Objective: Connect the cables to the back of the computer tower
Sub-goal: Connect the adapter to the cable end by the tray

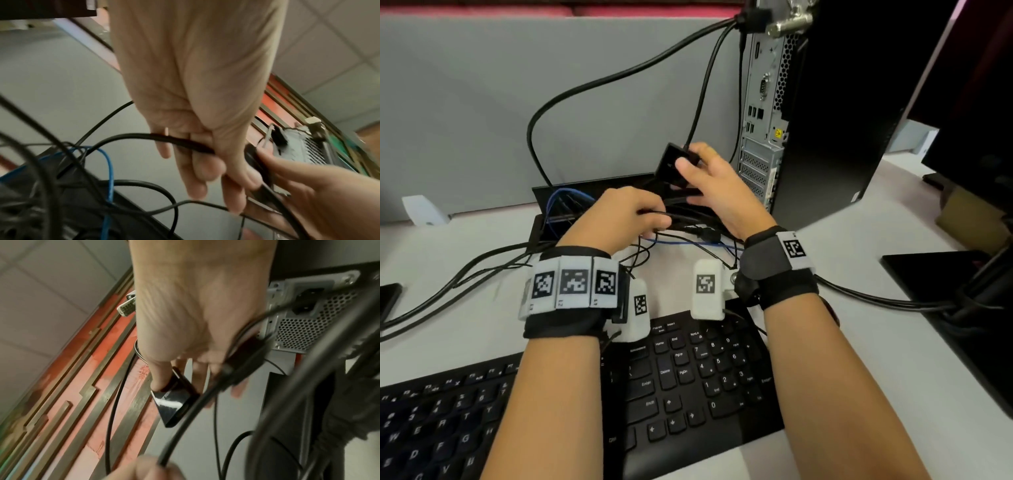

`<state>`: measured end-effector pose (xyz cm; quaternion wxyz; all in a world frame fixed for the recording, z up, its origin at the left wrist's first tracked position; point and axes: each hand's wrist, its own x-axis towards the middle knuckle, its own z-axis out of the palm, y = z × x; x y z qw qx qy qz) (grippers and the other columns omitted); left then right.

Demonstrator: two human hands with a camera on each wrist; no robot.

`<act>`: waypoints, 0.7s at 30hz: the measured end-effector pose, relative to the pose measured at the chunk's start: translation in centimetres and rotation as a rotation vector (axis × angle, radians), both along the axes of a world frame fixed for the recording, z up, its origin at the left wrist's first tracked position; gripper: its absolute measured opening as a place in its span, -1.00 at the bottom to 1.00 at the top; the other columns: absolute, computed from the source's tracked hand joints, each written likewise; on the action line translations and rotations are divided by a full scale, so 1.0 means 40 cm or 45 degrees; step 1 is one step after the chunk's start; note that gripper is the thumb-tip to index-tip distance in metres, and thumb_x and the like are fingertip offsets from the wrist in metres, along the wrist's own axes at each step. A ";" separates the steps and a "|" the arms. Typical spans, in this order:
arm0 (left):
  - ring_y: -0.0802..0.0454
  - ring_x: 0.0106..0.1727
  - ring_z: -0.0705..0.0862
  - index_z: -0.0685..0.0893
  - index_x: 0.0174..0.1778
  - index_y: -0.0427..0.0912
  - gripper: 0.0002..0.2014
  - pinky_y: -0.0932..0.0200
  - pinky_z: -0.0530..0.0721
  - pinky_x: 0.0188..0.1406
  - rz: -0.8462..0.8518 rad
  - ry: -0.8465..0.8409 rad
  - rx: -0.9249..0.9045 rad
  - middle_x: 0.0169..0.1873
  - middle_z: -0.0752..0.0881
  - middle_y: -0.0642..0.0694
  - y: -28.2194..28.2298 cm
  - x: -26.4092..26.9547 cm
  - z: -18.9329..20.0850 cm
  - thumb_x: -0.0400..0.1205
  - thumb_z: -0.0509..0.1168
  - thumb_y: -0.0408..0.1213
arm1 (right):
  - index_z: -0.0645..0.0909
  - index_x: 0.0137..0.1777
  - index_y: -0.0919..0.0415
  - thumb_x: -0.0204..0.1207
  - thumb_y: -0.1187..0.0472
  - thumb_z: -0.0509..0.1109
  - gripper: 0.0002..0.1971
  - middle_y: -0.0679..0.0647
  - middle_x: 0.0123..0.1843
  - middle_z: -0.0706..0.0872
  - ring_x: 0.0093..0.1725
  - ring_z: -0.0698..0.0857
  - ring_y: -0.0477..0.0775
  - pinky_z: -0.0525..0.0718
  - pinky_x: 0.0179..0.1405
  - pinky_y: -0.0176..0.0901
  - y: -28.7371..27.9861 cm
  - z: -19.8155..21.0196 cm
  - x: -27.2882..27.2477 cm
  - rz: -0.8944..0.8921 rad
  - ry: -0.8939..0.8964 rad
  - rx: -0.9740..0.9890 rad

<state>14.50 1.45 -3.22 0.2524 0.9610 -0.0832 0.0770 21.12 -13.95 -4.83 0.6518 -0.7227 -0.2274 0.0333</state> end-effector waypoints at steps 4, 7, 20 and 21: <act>0.24 -0.46 0.49 0.74 -0.06 0.07 -0.80 0.27 0.45 -0.24 -0.048 -0.009 -0.246 -0.55 0.50 0.07 0.074 0.002 -0.035 0.69 0.20 -0.22 | 0.51 0.07 0.17 0.71 0.12 0.21 -0.87 0.10 -0.01 0.74 0.04 0.73 0.09 0.66 0.28 0.10 -0.023 -0.003 0.004 0.024 0.078 0.267; 0.30 -0.40 0.52 0.72 -0.07 0.14 -0.74 0.26 0.48 -0.10 -0.081 0.070 -0.347 -0.57 0.55 0.13 0.097 0.010 -0.059 0.72 0.15 -0.26 | 0.47 0.14 0.21 0.74 0.15 0.17 -0.85 0.21 0.02 0.78 0.06 0.78 0.22 0.67 0.29 0.14 -0.012 -0.001 -0.002 0.129 0.182 0.384; 0.27 -0.57 0.45 0.58 -0.23 -0.07 -0.88 0.29 0.46 -0.32 -0.090 -0.090 -0.389 -0.67 0.52 0.06 -0.010 0.026 -0.043 0.58 0.37 -0.20 | 0.44 0.18 0.18 0.75 0.20 0.12 -0.88 0.27 0.14 0.73 0.15 0.73 0.19 0.61 0.37 0.11 0.019 -0.004 0.012 0.042 0.095 0.233; 0.25 -0.55 0.46 0.57 -0.21 -0.07 -0.89 0.26 0.47 -0.28 -0.105 -0.035 -0.334 -0.65 0.52 0.05 -0.012 0.024 -0.043 0.60 0.34 -0.19 | 0.45 0.14 0.17 0.75 0.21 0.12 -0.90 0.25 0.12 0.74 0.19 0.73 0.21 0.59 0.40 0.12 0.007 0.000 0.011 0.054 0.104 0.221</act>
